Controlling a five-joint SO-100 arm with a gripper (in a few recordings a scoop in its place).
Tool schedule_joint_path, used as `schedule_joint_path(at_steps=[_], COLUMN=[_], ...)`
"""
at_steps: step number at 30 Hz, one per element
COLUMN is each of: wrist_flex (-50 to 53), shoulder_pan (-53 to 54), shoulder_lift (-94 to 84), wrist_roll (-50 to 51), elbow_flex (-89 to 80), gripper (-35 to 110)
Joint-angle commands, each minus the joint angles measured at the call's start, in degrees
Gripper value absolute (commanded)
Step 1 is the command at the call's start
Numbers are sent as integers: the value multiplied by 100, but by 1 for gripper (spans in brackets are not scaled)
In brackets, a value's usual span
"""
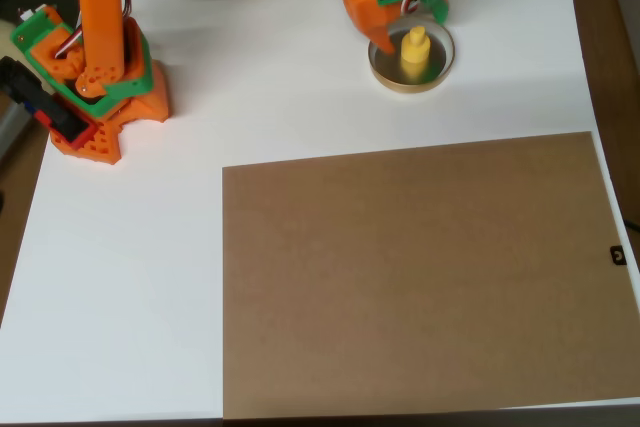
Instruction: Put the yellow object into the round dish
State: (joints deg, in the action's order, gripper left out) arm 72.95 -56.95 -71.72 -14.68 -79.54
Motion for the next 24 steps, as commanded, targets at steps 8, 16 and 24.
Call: schedule_joint_path(at_steps=[8, 16, 24], wrist_flex=[352, 53, -325], shoulder_pan=[1740, 3287, 4711], shoulder_lift=[-2487, -3981, -4359], wrist_roll=[-281, -193, 264], elbow_flex=[-422, -1564, -2004], gripper=[24, 25, 28])
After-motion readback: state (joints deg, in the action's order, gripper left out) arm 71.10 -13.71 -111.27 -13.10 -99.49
